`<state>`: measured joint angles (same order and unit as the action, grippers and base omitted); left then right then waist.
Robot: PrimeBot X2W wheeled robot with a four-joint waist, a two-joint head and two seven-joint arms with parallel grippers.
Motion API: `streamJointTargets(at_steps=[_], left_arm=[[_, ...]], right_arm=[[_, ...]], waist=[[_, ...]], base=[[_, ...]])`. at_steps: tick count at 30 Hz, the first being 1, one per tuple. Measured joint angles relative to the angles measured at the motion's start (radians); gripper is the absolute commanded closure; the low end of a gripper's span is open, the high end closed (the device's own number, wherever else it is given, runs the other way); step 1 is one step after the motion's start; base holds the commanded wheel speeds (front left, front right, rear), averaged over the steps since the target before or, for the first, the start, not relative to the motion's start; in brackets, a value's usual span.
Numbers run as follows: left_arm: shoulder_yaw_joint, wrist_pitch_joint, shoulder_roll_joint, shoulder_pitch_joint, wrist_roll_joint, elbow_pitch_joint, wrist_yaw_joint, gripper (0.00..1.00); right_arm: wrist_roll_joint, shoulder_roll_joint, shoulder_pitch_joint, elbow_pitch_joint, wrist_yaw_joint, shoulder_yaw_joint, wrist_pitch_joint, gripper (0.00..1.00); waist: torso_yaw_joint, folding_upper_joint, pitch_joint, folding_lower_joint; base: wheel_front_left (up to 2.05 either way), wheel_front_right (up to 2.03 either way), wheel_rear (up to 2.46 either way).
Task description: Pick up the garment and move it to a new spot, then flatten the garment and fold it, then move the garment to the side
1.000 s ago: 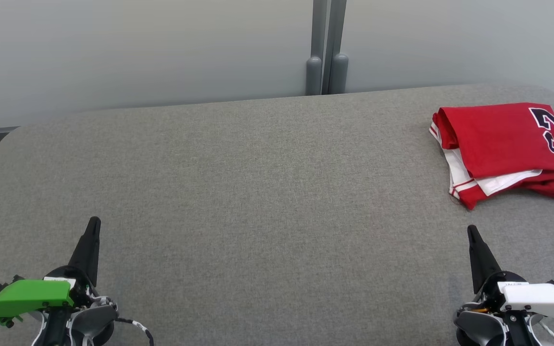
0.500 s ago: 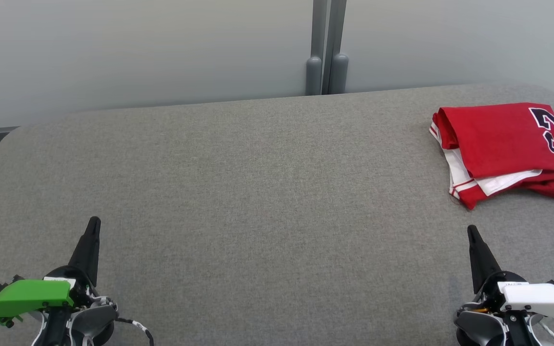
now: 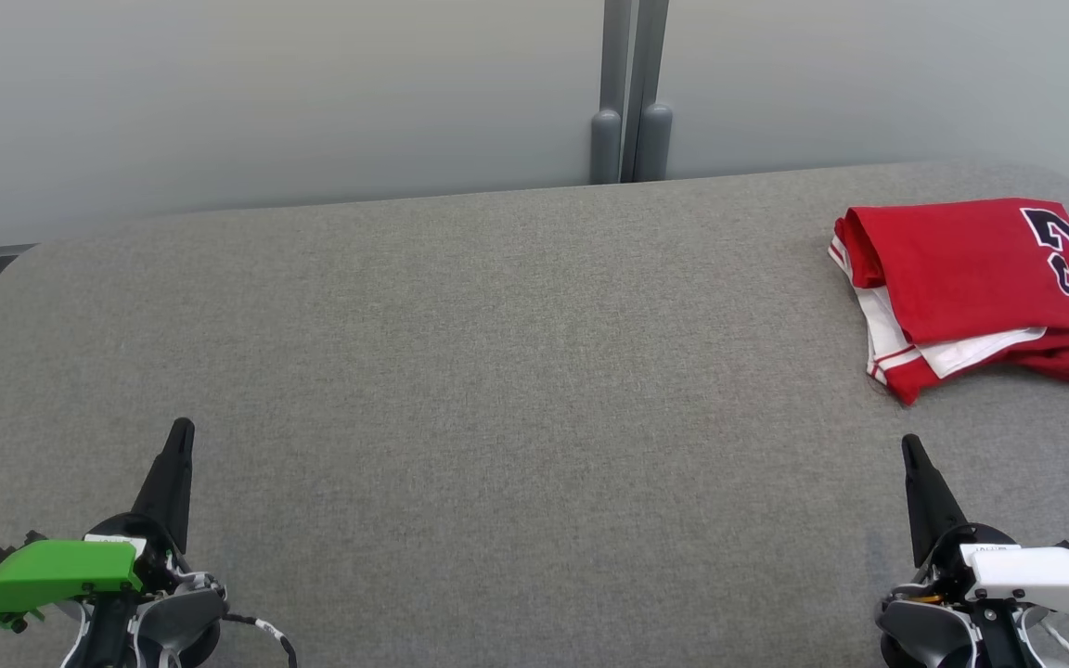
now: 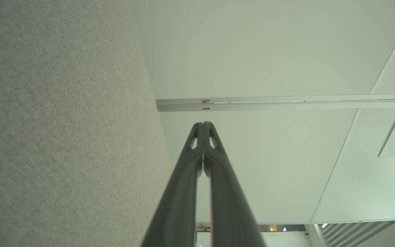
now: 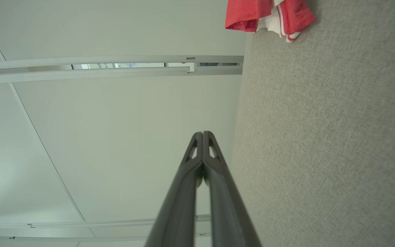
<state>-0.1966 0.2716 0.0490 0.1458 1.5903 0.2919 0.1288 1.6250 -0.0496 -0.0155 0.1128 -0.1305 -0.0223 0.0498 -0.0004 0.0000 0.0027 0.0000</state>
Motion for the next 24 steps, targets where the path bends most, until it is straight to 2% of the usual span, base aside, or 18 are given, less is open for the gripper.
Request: streamJointTargets(at_steps=[24], left_arm=[[0.000, 0.000, 0.000, 0.000, 0.000, 0.000, 0.000, 1.00]], right_arm=[[0.000, 0.000, 0.000, 0.000, 0.000, 0.000, 0.000, 1.00]], waist=[[0.000, 0.0000, 0.000, 0.0000]], base=[[0.00, 0.00, 0.00]])
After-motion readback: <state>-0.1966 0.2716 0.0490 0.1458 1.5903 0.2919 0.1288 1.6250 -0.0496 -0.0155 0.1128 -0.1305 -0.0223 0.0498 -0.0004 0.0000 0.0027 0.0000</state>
